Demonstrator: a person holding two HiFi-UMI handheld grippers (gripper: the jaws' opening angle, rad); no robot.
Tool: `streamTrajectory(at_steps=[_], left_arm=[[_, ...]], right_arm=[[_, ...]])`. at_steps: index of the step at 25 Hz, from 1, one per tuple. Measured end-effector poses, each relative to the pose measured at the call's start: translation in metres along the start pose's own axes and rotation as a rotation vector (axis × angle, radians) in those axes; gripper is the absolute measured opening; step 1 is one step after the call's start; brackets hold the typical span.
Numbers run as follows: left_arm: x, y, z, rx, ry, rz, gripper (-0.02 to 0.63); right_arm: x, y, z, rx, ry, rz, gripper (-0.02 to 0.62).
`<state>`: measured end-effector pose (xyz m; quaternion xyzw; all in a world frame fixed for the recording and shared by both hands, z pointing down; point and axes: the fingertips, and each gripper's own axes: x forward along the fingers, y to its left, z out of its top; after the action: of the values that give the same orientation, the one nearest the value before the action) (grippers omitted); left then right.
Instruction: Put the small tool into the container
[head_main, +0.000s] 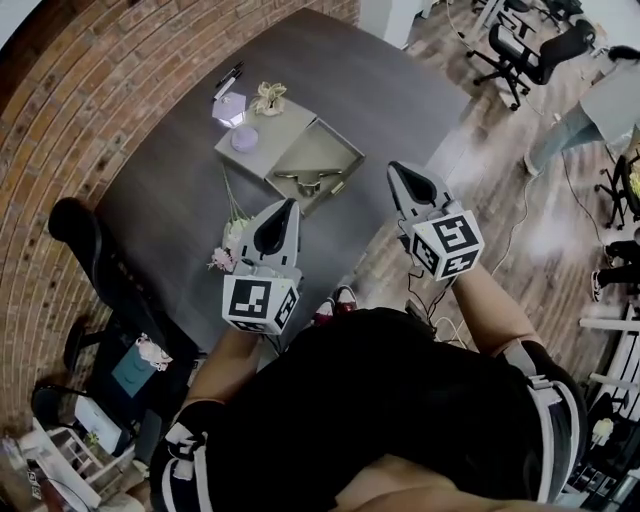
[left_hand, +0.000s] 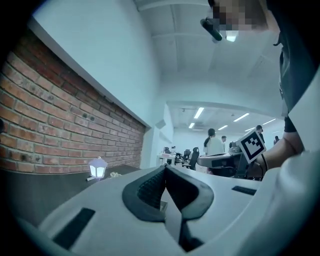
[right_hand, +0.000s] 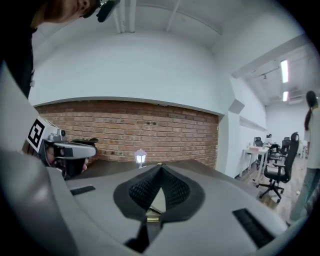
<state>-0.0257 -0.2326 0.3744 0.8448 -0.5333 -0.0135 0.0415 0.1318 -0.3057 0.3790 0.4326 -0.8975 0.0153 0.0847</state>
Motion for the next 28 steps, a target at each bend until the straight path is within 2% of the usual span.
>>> streamTrajectory(at_steps=[4, 11, 16, 22, 28], left_arm=[[0.002, -0.014, 0.009, 0.024, -0.002, -0.021, 0.009], [-0.008, -0.014, 0.017, 0.048, 0.006, 0.009, 0.009], [-0.011, -0.014, 0.017, 0.049, 0.04, 0.033, 0.009], [-0.013, -0.022, 0.022, 0.07, 0.044, 0.017, 0.009], [-0.013, -0.027, 0.018, 0.073, 0.054, 0.002, 0.009]], right_arm=[[-0.017, -0.002, 0.009, 0.052, -0.057, -0.026, -0.005], [-0.027, 0.002, 0.019, 0.058, -0.099, -0.027, -0.005], [-0.03, 0.004, 0.023, 0.049, -0.103, -0.017, -0.005], [-0.034, -0.003, 0.015, 0.054, -0.09, -0.044, -0.005], [-0.037, 0.0, 0.009, 0.052, -0.085, -0.029, -0.005]])
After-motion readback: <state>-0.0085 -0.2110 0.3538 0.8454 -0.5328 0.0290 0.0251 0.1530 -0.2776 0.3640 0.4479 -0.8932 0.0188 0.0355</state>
